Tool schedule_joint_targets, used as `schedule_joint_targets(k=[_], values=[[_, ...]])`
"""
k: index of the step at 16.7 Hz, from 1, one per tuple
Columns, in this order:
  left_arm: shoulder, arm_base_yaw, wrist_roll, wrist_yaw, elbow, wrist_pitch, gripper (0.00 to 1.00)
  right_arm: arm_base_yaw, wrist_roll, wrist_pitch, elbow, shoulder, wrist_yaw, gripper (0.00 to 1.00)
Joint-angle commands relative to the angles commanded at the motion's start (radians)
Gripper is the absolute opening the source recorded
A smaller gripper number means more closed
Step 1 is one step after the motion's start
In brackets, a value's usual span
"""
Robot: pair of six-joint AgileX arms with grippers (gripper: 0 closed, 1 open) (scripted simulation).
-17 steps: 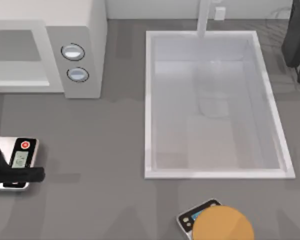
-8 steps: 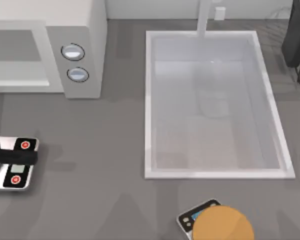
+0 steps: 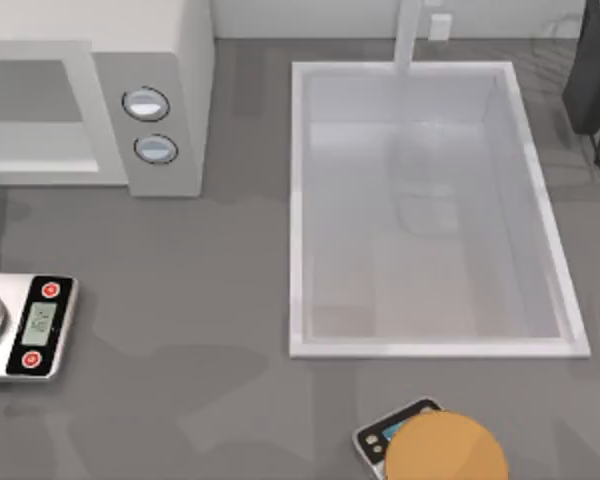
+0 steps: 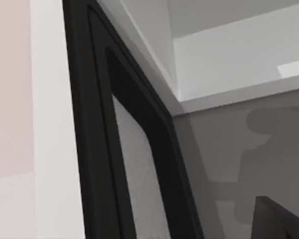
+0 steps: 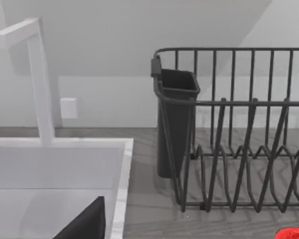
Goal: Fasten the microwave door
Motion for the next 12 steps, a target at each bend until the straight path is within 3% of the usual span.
schedule_joint_targets(k=[6,9,12], values=[[0.398,0.514,0.265,0.391,0.385,-0.336,0.0,0.0,0.0,0.0,0.0,0.0,0.0,1.0],[0.493,0.646,0.34,0.512,0.489,-0.439,0.0,0.0,0.0,0.0,0.0,0.0,0.0,1.0],[0.519,0.684,0.363,0.549,0.522,-0.471,0.0,0.0,0.0,0.0,0.0,0.0,0.0,1.0]])
